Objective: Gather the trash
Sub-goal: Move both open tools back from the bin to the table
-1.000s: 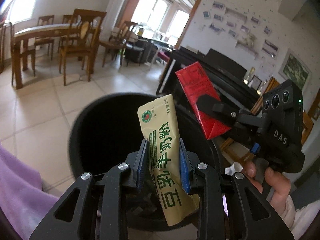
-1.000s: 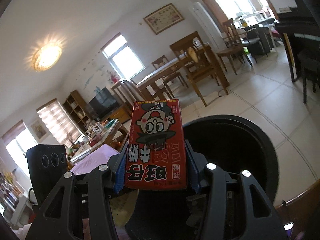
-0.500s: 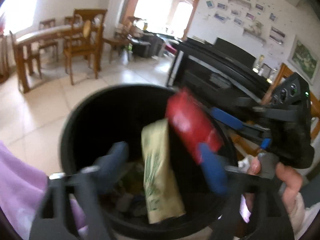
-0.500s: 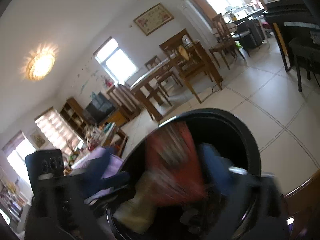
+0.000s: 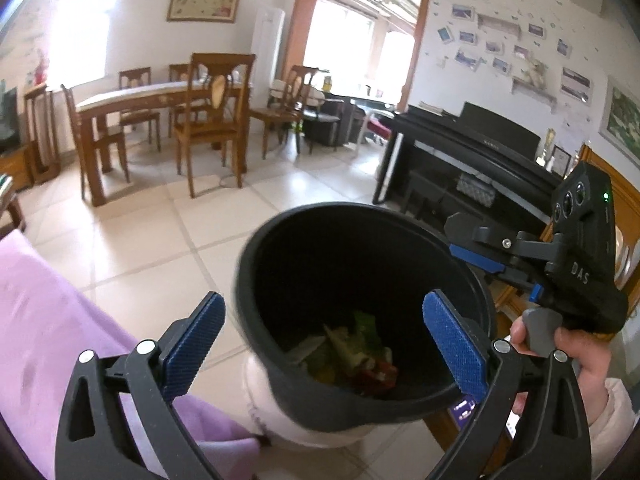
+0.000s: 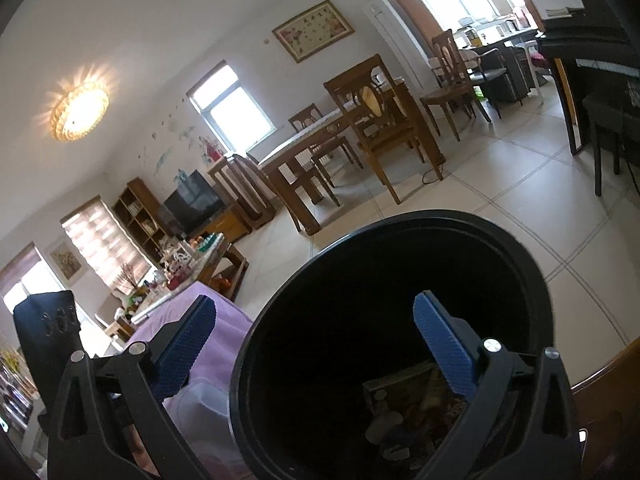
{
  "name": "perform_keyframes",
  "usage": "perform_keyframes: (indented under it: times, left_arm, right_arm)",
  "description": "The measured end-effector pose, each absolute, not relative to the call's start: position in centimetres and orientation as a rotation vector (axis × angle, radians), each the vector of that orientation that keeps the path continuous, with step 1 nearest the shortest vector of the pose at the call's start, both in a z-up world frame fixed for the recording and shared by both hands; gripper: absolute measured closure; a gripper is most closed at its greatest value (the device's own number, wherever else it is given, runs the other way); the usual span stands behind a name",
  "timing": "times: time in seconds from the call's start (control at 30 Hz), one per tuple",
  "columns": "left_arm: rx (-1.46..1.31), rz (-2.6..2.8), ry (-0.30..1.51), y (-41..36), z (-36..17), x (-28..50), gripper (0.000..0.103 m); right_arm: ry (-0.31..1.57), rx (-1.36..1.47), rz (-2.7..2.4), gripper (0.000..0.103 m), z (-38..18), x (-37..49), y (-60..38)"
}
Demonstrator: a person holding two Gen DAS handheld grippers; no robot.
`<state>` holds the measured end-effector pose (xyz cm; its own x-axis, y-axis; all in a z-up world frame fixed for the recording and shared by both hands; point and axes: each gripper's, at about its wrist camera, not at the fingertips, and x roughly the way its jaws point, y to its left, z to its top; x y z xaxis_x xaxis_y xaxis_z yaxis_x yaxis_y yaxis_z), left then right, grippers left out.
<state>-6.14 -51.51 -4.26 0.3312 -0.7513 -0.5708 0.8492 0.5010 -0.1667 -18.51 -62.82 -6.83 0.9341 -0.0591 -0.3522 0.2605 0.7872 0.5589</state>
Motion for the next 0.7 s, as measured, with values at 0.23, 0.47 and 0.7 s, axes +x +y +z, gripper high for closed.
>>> perform_keyframes:
  times: [0.23,0.47,0.7]
  left_arm:
    - [0.114,-0.985,0.62,-44.3,-3.1,-4.7,0.005]
    - [0.051,-0.88,0.618,-36.0,-2.1,-2.5,0.006]
    - [-0.008,-0.662,0.652,-24.2,-2.2,1.7,0.006]
  right_arm:
    - [0.368,0.581,-0.14,0.005,-5.3,-16.3,-58.8]
    - [0.414,0.506,-0.056,0.005,-4.0,-12.9,-52.9]
    - [0.478,0.428,0.066,0.005,-3.7,-8.7,-46.9]
